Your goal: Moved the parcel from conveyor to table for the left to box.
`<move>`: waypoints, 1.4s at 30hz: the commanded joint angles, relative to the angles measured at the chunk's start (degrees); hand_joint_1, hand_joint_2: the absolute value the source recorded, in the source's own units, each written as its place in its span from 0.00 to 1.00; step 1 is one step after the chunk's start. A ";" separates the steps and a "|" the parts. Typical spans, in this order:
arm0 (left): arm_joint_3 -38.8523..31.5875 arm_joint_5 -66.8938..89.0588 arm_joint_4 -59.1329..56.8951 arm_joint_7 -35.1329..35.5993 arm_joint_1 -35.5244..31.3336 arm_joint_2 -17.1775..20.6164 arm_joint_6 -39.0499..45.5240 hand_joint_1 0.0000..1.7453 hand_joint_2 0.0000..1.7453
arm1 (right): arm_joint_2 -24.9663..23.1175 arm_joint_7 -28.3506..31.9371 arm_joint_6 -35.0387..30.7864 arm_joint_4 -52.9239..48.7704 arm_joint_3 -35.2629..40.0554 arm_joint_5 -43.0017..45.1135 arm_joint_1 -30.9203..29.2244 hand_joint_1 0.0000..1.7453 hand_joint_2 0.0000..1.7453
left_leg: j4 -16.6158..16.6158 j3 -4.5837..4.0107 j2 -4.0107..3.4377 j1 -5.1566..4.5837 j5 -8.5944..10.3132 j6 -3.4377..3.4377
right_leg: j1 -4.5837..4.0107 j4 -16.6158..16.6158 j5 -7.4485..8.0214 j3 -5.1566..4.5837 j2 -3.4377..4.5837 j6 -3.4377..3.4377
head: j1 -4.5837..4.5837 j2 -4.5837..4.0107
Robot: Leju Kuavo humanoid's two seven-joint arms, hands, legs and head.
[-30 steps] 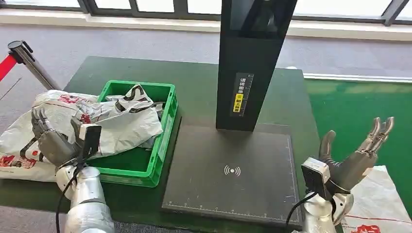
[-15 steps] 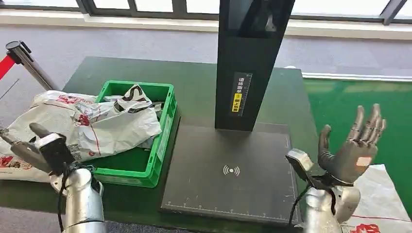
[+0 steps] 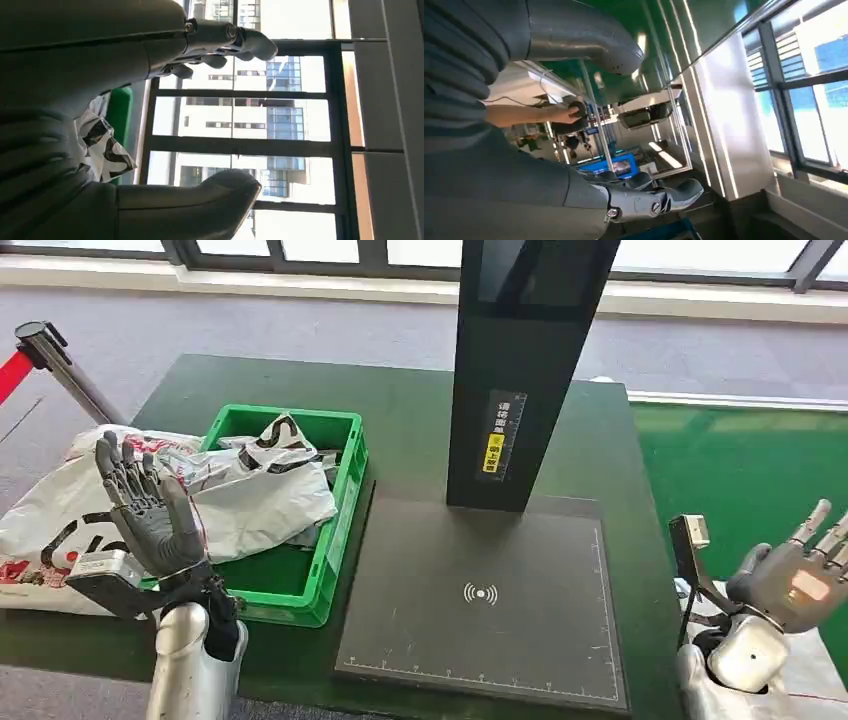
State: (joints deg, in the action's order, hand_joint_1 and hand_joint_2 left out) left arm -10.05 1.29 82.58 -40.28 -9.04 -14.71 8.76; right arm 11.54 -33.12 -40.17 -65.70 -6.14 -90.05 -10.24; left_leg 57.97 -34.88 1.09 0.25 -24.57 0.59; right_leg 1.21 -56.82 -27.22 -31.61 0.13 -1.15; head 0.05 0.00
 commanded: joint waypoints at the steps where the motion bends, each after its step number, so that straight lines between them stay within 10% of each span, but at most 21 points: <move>1: 0.25 0.22 -1.64 0.28 1.26 0.41 -1.19 0.00 1.00 | -11.37 25.67 0.17 7.39 -27.94 6.73 -3.28 0.00 1.00 | -0.17 0.24 -0.12 0.01 -0.05 0.03 | -0.03 0.15 -0.03 0.21 0.02 0.13 | 0.00 0.00; 5: 0.37 0.42 -3.00 0.28 0.63 0.48 -1.39 0.00 1.00 | -11.94 43.22 0.17 24.42 -44.68 16.52 -10.06 0.00 1.00 | -0.14 0.16 0.00 0.01 -0.02 0.06 | -0.03 0.14 -0.04 0.14 -0.07 0.11 | 0.00 0.00; 6: 0.31 0.31 -3.04 0.28 0.62 0.61 -1.40 0.00 1.00 | -10.46 47.38 0.17 31.13 -46.93 18.90 -11.95 0.00 0.00 | -0.19 0.23 -0.01 0.03 0.00 0.05 | -0.05 0.23 -0.01 0.24 -0.08 0.11 | 0.02 0.00; 11: 0.07 0.26 -3.49 0.28 0.55 0.75 -1.77 0.00 1.00 | -7.21 49.48 0.64 40.82 -48.78 21.81 -13.72 0.00 0.00 | -0.21 0.29 -0.11 0.05 -0.03 0.03 | -0.07 0.31 -0.01 0.33 0.00 0.10 | 0.02 0.00; 12: -0.20 0.25 -3.79 0.28 0.41 0.62 -2.06 0.00 1.00 | -5.96 48.05 0.54 43.81 -49.09 21.95 -14.14 0.00 1.00 | -0.09 0.15 -0.15 0.04 -0.07 0.06 | -0.04 0.15 -0.05 0.16 0.08 0.07 | 0.02 0.00; 15: -0.88 0.62 -4.44 0.28 -0.25 0.26 -2.36 0.00 1.00 | -4.05 38.33 0.17 45.39 -46.87 15.94 -13.44 0.00 1.00 | -0.08 0.14 -0.15 -0.01 -0.07 0.07 | 0.01 0.11 -0.06 0.12 0.08 0.08 | 0.00 0.00; 24: -1.47 1.30 -4.93 0.28 -0.60 0.10 -2.41 0.00 1.00 | -3.39 33.47 1.08 47.05 -46.07 12.72 -14.11 0.00 1.00 | -0.09 0.15 -0.24 -0.02 -0.08 0.07 | 0.00 0.09 -0.05 0.07 0.16 0.09 | 0.02 0.00; 33: -1.81 2.88 -7.83 0.28 -3.15 0.00 -3.21 0.00 1.00 | -0.45 17.66 21.07 50.46 -43.59 6.31 -14.16 0.00 1.00 | -0.03 0.10 -0.10 0.00 -0.05 0.05 | 0.00 0.08 -0.06 0.07 0.04 0.05 | -0.02 0.00; 34: -1.89 2.91 -7.93 0.28 -3.16 0.00 -3.13 0.00 1.00 | -0.45 16.77 22.43 50.47 -43.42 5.80 -14.15 1.00 1.00 | -0.11 0.22 -0.09 0.03 -0.02 0.05 | -0.04 0.19 -0.03 0.23 -0.03 0.09 | 0.00 0.00; 42: -1.59 3.90 -8.44 0.28 -3.28 -0.07 -3.28 0.00 1.00 | -1.18 15.30 23.64 49.58 -43.68 4.64 -14.43 1.00 1.00 | 0.00 0.40 -0.10 0.23 -0.06 -0.04 | -0.22 0.43 0.01 0.57 -0.03 0.06 | 0.02 0.00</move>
State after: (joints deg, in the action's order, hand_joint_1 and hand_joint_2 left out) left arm -10.43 4.24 78.27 -40.28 -10.09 -15.02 5.81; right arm 10.73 -17.20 -17.59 -20.02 -48.19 -85.02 -25.72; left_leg 58.17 -34.46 0.96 0.50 -24.74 0.58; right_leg 1.01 -56.55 -27.30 -31.02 0.24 -1.18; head 0.07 0.00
